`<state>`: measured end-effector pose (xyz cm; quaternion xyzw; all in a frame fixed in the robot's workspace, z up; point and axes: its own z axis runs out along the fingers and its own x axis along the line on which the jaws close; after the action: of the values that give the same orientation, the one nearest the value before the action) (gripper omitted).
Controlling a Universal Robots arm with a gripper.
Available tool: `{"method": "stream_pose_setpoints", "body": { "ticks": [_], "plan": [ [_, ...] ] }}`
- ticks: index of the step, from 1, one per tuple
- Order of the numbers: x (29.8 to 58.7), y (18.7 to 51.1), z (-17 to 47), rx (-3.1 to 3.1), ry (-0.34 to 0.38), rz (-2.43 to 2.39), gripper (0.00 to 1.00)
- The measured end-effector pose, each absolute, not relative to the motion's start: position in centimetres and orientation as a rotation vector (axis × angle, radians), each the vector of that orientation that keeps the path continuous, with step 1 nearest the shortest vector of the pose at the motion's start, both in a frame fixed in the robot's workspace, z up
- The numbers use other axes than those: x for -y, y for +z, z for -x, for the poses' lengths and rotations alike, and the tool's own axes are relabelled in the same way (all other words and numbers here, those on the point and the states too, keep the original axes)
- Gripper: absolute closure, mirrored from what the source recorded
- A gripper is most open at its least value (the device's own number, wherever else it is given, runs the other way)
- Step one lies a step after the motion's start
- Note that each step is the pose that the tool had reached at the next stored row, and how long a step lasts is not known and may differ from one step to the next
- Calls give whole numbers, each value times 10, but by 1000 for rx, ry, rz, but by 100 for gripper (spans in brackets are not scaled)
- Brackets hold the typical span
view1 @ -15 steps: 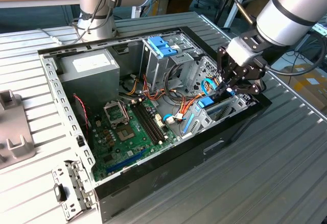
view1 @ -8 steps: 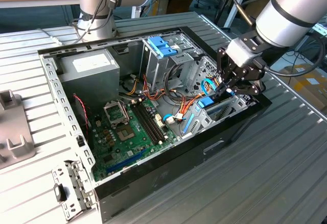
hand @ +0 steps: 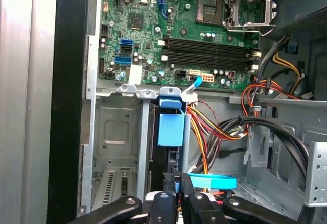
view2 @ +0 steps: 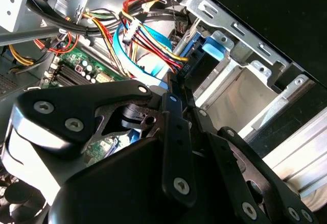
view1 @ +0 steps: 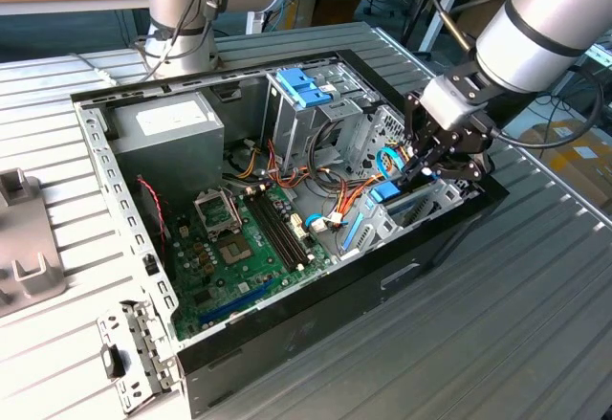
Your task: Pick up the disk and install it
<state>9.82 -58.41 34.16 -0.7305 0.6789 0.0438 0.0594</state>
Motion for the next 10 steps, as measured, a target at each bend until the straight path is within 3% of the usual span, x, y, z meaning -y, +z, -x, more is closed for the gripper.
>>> {"method": "stream_pose_setpoints", "body": {
  "ticks": [10],
  "plan": [
    [585,341,-99,-2054,136,2210,84]
  ]
}}
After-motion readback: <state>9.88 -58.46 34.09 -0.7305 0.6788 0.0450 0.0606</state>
